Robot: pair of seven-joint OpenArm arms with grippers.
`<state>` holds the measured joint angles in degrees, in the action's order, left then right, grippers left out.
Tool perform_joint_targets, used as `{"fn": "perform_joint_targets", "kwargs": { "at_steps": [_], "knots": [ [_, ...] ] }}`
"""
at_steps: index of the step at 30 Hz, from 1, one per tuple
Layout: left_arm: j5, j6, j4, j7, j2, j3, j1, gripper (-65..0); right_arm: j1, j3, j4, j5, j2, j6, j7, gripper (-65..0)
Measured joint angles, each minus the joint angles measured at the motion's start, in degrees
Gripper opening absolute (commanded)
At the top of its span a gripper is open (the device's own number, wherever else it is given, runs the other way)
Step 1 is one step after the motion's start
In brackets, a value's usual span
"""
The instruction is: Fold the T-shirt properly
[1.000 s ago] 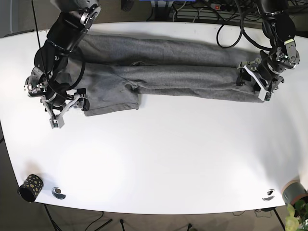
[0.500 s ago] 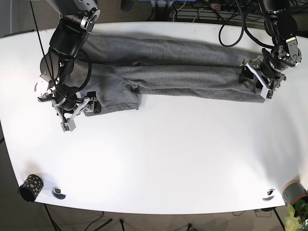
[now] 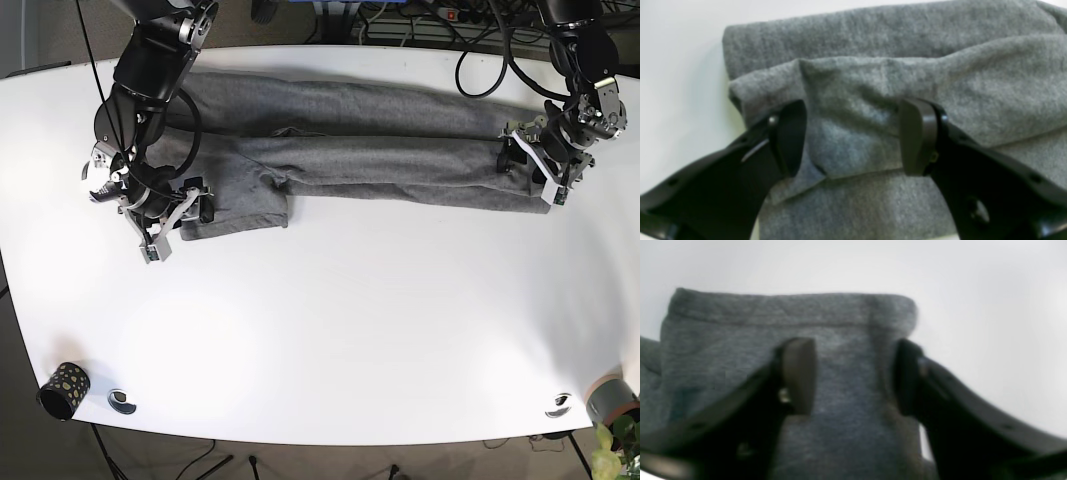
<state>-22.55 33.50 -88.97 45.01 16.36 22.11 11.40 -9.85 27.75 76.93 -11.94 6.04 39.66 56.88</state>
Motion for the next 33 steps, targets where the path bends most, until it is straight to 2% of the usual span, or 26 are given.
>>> {"fn": "perform_joint_targets", "kwargs": {
  "at_steps": [3, 4, 12, 20, 25, 33],
  "knots": [
    [0.0, 0.0, 0.0, 0.0, 0.0, -0.2, 0.0, -24.7, 0.1, 0.0, -0.2, 0.3, 0.0, 0.00, -0.2, -62.1],
    [0.0, 0.0, 0.0, 0.0, -0.1, -0.2, 0.0, -24.7, 0.1, 0.0, -0.2, 0.4, 0.0, 0.00, -0.2, -65.0],
    [0.0, 0.0, 0.1, 0.0, -0.1, -0.2, -0.2, -24.7, 0.3, -0.2, 1.0, 0.2, -0.2, 0.00, 0.7, -65.0],
    [0.0, 0.0, 0.1, 0.0, -0.1, -0.3, -0.3, -24.7, 4.0, -0.1, 16.1, -0.3, -0.3, 0.02, 5.0, -65.0],
    [0.0, 0.0, 0.1, 0.0, -0.3, -0.3, -0.3, -24.7, 8.4, 0.2, 24.8, -5.1, -0.8, -0.02, 10.0, -65.0],
    [0.1, 0.0, 0.1, 0.0, -0.3, -0.3, -0.3, -24.7, 16.9, 0.2, 35.2, -12.2, -1.4, 0.24, 11.6, -65.0]
  ]
}}
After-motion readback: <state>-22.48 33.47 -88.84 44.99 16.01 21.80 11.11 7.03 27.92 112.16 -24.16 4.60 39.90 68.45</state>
